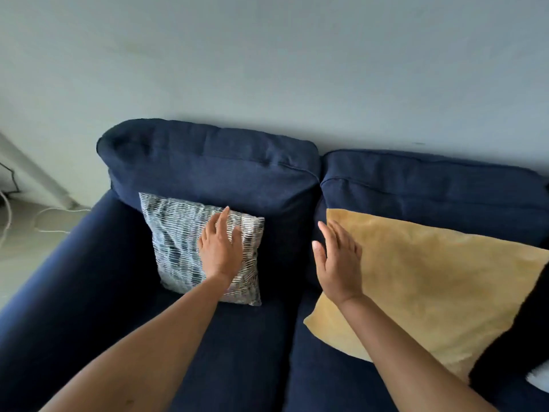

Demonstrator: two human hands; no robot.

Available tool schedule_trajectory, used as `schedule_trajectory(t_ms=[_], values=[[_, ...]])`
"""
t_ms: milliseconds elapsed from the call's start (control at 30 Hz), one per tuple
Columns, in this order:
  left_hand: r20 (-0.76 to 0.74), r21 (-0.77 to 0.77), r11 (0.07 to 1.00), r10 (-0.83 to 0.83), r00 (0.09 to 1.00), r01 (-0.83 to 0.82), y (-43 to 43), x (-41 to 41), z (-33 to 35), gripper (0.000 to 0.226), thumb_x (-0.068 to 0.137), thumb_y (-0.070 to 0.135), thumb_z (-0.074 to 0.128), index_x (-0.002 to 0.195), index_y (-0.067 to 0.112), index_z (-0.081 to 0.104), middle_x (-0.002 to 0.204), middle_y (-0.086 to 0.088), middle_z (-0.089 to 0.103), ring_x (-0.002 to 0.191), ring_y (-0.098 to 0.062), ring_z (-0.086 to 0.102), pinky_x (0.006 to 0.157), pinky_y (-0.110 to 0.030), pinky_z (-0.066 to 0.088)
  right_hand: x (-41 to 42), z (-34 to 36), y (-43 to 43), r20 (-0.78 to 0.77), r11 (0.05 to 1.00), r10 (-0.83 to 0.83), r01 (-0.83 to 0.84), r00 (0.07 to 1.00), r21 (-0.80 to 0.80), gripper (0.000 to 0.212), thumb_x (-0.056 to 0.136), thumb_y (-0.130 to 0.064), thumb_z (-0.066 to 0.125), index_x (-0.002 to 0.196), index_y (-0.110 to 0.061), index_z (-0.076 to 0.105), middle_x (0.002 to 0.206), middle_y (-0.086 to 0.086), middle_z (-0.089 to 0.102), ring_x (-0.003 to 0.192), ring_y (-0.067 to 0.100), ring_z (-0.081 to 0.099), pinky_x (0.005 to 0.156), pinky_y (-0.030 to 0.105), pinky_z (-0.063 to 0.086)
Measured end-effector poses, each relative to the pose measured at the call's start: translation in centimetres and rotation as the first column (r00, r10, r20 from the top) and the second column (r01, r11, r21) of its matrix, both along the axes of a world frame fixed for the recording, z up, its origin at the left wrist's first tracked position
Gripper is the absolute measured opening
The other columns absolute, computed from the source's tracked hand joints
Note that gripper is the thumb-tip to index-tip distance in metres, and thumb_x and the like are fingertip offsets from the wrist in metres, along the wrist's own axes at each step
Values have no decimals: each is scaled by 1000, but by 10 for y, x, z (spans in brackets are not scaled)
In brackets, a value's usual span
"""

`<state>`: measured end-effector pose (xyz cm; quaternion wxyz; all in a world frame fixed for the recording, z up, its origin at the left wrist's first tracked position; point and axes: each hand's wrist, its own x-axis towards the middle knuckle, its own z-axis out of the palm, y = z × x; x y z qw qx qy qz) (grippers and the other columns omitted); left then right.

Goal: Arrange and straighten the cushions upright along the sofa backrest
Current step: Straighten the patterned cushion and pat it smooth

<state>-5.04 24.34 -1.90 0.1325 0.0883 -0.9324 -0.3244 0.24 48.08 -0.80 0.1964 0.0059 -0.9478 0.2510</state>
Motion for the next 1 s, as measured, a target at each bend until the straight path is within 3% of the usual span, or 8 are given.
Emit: schedule_trajectory(t_ms=[133,233,300,467,533,667,833,1000], values=[[93,186,958,203,975,-217,-108,-32,-21,55,103,42,48,154,27,35,157,-11,39,142,-34,38,113,-55,32,-35,-25,-90,152,959,17,26,988,-281,47,102,-32,48,144,-10,46,146,10,49,135,24,46,109,40,40],[246,321,875,292,924,-362,-186,-57,-37,68,100,55,47,158,28,26,163,-7,29,146,-32,35,115,-52,30,-65,-50,-146,447,750,-29,315,894,-582,61,102,-41,45,153,-14,28,158,7,33,143,20,34,117,39,30],[316,403,852,215,924,-336,-224,-76,-48,78,96,62,48,160,28,20,166,-3,24,148,-28,31,116,-48,28,-80,-68,-165,557,622,-27,450,830,-641,69,101,-44,45,157,-14,17,163,8,23,147,22,27,119,42,25],[357,614,766,-57,932,-189,-266,-129,-71,80,99,52,55,161,36,7,165,1,27,148,-21,33,117,-40,31,-99,-97,-187,567,538,-98,523,818,-661,69,100,-44,49,157,-23,16,156,3,37,139,23,41,113,40,34],[326,638,755,-89,941,-149,-265,-141,-75,69,101,44,56,159,37,21,156,2,45,136,-18,48,111,-37,39,-107,-99,-192,556,534,-160,545,816,-646,64,99,-41,51,155,-25,24,148,2,46,131,23,49,106,39,39],[310,646,722,49,949,-249,-253,-147,-82,23,99,41,59,115,25,65,105,5,72,101,-17,68,92,-42,55,-115,-94,-208,543,531,-261,588,799,-610,33,100,-34,52,128,-17,58,122,6,64,113,27,61,99,44,48],[146,672,709,157,977,-214,-253,-154,-61,15,98,45,57,83,44,55,78,25,66,66,10,59,61,-16,43,-119,-81,-224,359,584,-413,546,837,-601,21,100,-35,51,111,-23,63,104,-4,68,95,16,63,82,32,46],[232,671,694,140,963,-262,-264,-158,-67,15,96,50,61,87,38,58,85,15,69,79,-3,65,74,-32,54,-128,-86,-222,435,569,-453,628,778,-531,21,100,-34,50,105,-19,63,101,0,67,98,26,65,90,43,50]])
